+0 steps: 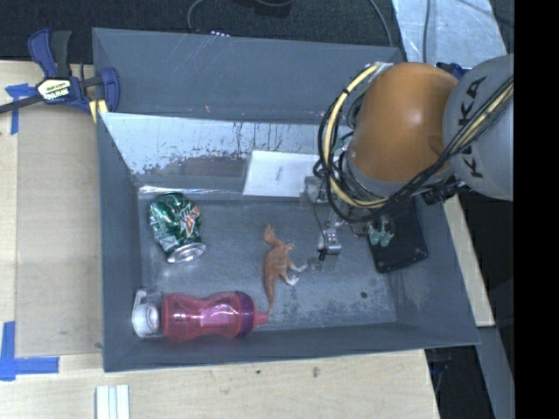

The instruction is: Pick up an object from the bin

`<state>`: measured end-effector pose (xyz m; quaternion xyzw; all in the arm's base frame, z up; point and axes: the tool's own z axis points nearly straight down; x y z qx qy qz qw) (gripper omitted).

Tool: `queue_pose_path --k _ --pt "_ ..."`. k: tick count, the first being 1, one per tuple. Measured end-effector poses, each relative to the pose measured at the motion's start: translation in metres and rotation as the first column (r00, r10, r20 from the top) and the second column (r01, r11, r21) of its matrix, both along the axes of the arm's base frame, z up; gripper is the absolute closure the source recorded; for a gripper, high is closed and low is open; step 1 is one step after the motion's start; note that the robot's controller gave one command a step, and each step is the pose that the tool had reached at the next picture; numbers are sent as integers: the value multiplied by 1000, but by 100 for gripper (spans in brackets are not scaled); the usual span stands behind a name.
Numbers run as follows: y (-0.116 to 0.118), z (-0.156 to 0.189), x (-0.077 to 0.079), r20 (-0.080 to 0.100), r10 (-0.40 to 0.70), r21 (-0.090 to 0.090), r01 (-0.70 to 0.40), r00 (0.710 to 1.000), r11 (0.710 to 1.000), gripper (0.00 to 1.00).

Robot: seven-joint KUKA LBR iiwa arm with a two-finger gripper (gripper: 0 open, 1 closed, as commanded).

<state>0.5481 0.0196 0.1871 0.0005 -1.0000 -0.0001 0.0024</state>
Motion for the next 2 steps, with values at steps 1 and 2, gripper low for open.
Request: queue_pose_path --k 1,2 --pt "0 5 1 8 -1 0 1 1000 1000 0" --pt "11 -38 7 9 132 0 -132 991 991 0"
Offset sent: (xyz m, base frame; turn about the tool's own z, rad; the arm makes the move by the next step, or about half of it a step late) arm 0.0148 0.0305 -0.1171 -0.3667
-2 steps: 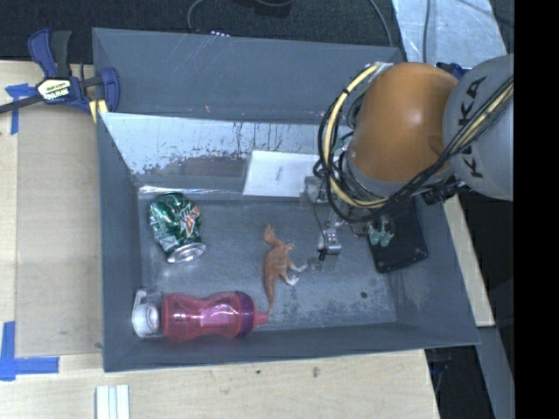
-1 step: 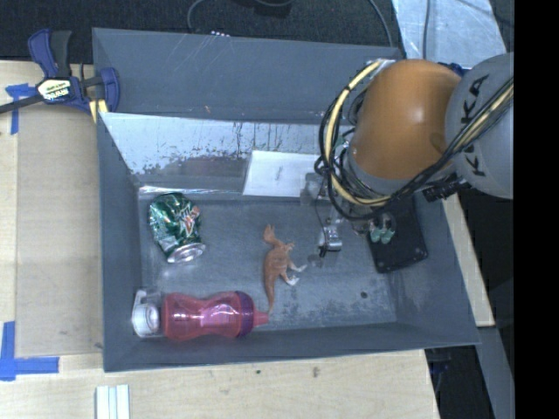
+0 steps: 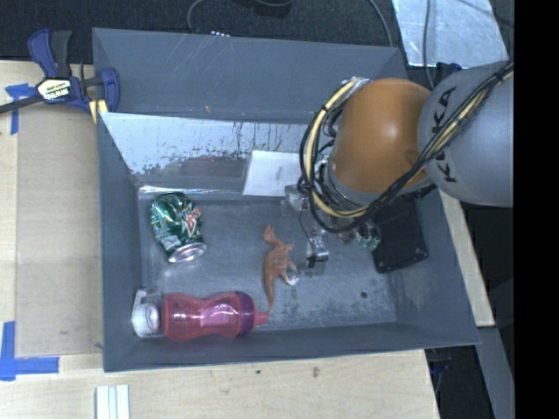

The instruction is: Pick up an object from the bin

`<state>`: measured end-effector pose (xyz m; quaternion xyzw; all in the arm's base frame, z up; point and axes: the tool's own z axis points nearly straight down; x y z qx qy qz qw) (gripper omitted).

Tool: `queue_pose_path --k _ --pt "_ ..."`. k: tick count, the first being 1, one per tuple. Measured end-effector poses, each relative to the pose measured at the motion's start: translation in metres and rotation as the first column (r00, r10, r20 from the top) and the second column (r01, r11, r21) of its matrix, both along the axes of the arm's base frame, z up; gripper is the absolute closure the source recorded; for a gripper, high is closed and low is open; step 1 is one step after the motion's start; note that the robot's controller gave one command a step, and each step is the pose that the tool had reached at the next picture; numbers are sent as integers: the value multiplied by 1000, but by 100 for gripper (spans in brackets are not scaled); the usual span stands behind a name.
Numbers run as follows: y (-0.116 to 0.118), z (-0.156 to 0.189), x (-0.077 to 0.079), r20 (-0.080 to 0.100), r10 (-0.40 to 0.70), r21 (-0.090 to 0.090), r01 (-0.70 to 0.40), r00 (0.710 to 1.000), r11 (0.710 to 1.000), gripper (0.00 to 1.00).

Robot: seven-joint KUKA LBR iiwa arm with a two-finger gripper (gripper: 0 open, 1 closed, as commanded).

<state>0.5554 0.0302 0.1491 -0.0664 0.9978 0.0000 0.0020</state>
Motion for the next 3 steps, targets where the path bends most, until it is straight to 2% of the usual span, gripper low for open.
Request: queue_pose_path --k 1,2,3 --pt "11 -16 5 -2 153 0 -153 988 988 0" --pt "16 -17 12 5 431 -3 -431 902 902 0" --pt "22 -67 18 1 640 -5 -640 768 768 0"
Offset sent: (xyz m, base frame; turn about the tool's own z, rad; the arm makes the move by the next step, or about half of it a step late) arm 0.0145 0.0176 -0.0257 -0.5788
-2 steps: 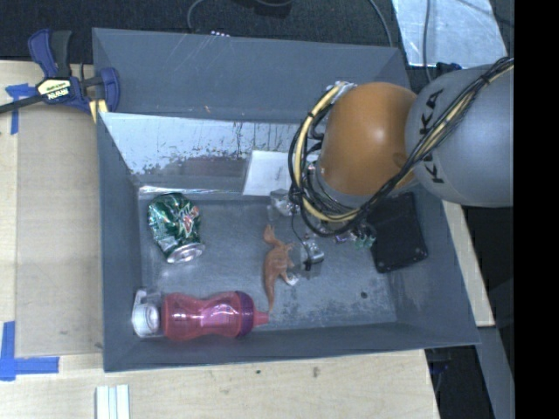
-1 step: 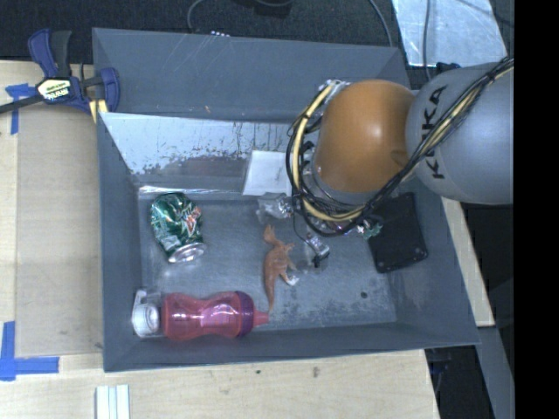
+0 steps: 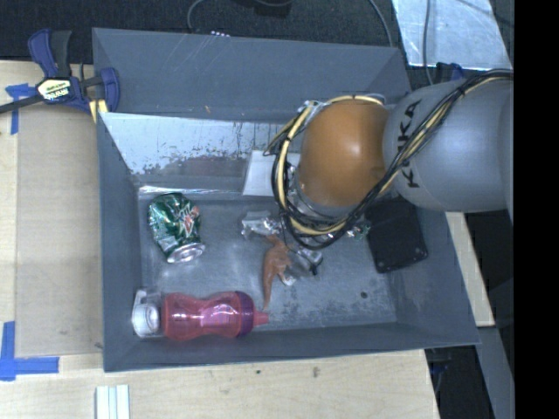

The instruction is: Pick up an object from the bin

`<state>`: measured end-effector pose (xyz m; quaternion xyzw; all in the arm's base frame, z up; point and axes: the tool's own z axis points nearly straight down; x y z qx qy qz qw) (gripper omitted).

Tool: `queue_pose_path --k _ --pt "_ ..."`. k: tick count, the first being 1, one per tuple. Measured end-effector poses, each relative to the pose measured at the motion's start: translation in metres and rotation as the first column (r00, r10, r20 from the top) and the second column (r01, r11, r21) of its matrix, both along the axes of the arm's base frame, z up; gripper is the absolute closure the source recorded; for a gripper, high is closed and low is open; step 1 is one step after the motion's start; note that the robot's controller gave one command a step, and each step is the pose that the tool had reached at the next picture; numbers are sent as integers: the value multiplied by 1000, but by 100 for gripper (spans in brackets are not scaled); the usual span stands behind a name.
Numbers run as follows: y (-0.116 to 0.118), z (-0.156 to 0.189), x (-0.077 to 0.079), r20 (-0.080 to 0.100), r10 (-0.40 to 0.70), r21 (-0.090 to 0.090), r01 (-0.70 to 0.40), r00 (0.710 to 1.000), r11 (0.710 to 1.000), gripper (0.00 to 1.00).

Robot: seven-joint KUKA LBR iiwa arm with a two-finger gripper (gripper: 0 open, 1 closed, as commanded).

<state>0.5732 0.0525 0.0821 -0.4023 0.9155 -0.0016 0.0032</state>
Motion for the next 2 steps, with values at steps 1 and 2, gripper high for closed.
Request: queue_pose_path --k 1,2 --pt "15 -11 -1 11 203 -2 -203 979 979 100" --pt "17 -9 -1 12 207 -2 -207 978 978 100"
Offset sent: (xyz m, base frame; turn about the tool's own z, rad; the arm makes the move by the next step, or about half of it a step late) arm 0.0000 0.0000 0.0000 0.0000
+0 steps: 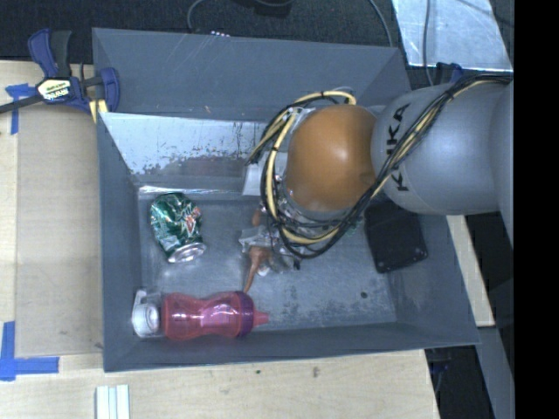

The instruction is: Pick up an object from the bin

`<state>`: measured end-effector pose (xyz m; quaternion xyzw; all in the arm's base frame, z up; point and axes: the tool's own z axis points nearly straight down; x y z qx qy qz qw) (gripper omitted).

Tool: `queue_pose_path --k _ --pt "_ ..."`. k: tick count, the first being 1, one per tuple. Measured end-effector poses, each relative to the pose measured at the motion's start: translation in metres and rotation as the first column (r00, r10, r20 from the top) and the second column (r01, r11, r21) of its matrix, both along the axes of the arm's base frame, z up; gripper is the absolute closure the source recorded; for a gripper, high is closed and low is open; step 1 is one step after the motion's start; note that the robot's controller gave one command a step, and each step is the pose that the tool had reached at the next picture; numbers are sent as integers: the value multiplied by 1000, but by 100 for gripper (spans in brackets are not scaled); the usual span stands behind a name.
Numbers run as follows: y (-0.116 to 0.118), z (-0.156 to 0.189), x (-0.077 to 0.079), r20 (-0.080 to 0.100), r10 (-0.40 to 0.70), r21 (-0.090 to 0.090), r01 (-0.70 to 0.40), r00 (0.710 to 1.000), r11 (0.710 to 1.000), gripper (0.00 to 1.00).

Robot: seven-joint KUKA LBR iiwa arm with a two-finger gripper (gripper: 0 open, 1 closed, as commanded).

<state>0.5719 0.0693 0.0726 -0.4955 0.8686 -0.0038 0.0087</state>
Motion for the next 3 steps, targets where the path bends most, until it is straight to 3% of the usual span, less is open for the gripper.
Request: queue_pose_path --k 2,3 --pt "-1 18 -3 -11 -3 -1 3 1000 1000 100" --pt "0 46 -1 -4 -4 1 4 1000 1000 100"
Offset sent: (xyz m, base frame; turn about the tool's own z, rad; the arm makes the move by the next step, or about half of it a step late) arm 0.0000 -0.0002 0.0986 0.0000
